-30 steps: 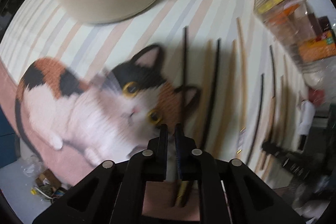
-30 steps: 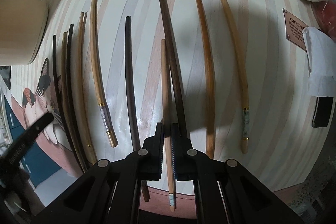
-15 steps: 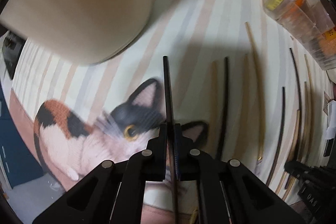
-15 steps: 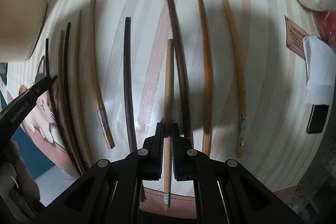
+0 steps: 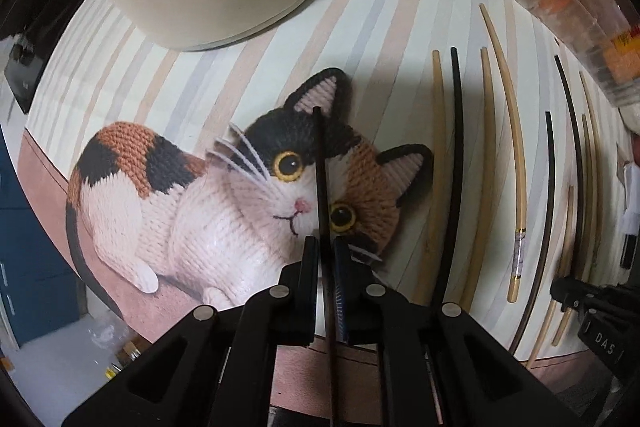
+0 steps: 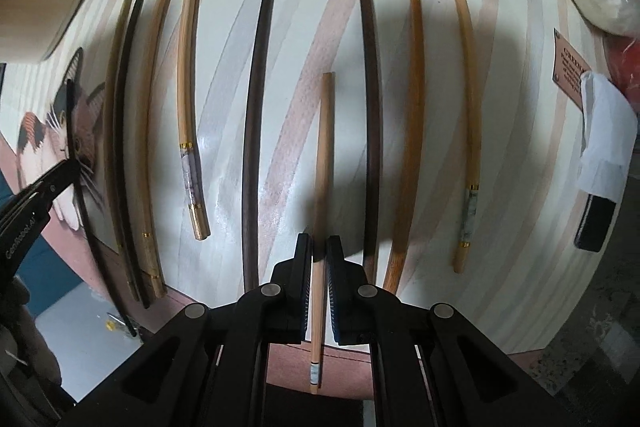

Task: Organize utensils
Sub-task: 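Lift both held chopsticks and carry them toward the beige holder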

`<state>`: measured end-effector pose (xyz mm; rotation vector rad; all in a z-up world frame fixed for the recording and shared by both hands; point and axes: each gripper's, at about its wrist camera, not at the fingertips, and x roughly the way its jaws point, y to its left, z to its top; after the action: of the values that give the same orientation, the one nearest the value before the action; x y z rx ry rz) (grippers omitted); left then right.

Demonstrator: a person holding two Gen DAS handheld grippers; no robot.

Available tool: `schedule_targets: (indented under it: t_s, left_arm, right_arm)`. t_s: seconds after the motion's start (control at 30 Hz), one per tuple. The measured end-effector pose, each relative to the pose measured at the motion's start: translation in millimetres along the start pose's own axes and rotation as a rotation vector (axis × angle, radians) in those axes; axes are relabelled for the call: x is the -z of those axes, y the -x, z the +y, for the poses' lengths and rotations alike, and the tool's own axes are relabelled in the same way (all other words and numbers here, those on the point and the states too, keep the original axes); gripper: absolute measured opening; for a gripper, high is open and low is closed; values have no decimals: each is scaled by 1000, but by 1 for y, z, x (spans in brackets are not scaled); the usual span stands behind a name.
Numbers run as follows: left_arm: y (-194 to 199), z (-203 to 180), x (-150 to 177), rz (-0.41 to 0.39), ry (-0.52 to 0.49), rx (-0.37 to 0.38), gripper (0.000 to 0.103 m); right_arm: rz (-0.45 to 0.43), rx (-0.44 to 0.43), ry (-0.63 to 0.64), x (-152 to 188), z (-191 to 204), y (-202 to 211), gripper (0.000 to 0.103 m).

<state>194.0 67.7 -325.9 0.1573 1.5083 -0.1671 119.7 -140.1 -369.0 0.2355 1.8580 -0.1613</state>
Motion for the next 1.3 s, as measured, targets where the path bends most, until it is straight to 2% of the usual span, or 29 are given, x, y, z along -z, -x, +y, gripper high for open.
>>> schedule_targets:
  t_s: [0.23, 0.3, 0.57, 0.73, 0.9, 1.17, 1.3]
  left_arm:
    - [-2, -5, 6, -21, -5, -3, 4]
    - [0, -28, 16, -32, -14, -16, 3]
    - [58, -25, 38, -138, -13, 23, 3]
    - [96, -9, 49, -219, 3, 57, 3]
    - [156, 7, 45, -357, 27, 96, 3]
    - [262, 26, 25, -607, 69, 167, 2]
    - [316, 37, 5, -708, 88, 213, 2]
  right_arm:
    - [-51, 29, -10, -6, 21, 6, 7]
    - [-78, 18, -14, 0, 22, 8, 7]
    - [-203, -53, -24, 27, 12, 50, 7]
    - [-333, -106, -7, 40, 20, 100, 7]
    - [-479, -170, 21, 47, 33, 154, 7]
    - [-749, -291, 104, 24, 73, 271, 7]
    - [-874, -332, 142, 0, 92, 336, 7]
